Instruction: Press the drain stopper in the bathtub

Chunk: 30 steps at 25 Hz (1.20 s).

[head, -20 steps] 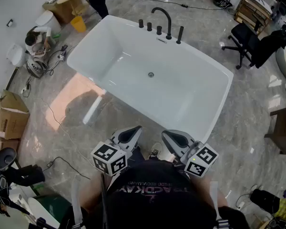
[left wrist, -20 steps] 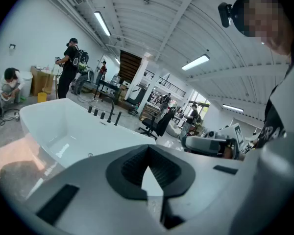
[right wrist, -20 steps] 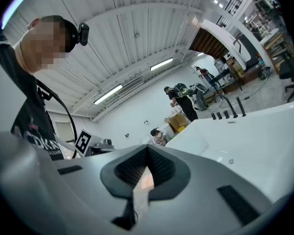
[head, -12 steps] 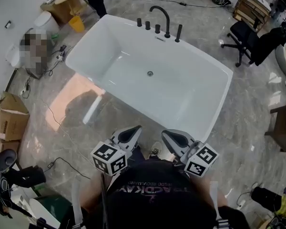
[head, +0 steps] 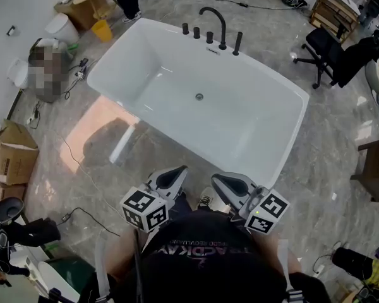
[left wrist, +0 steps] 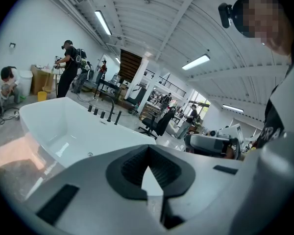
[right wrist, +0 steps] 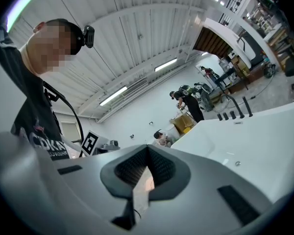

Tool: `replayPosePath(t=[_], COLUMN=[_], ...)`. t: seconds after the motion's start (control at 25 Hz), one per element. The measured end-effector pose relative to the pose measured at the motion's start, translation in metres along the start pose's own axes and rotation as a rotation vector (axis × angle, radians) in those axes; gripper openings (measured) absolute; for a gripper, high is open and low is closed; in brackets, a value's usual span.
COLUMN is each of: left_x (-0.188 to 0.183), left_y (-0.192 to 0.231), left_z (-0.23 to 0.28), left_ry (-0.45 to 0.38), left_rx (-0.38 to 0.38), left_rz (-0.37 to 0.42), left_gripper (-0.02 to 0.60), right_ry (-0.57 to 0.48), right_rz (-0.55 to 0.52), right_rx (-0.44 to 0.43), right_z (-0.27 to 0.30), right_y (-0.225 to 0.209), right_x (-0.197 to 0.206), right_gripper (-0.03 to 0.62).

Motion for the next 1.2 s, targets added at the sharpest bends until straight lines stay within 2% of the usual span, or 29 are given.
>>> replayPosePath(t=[1.2], left_x=[-0.006], left_y=[0.004], left_z=[-0.009], left_ry=[0.009], left_rx=[-0.016], left_rz=[0.008], left_gripper=[0.005], right_ry=[-0.016], right_rz=[0.036], right_rx=[0.013], right_z=[0.006], right_y=[-0.006], right_x=[-0.002], right_gripper=[0.012])
Point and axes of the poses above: the fingertips, and each gripper's own axes: z forward along the fingers, y to its left, x out of its underside, the point moved 3 cm from there along -z, backward along the fingers, and after that the axes turned 1 degree about x, right-handed, at the moved point
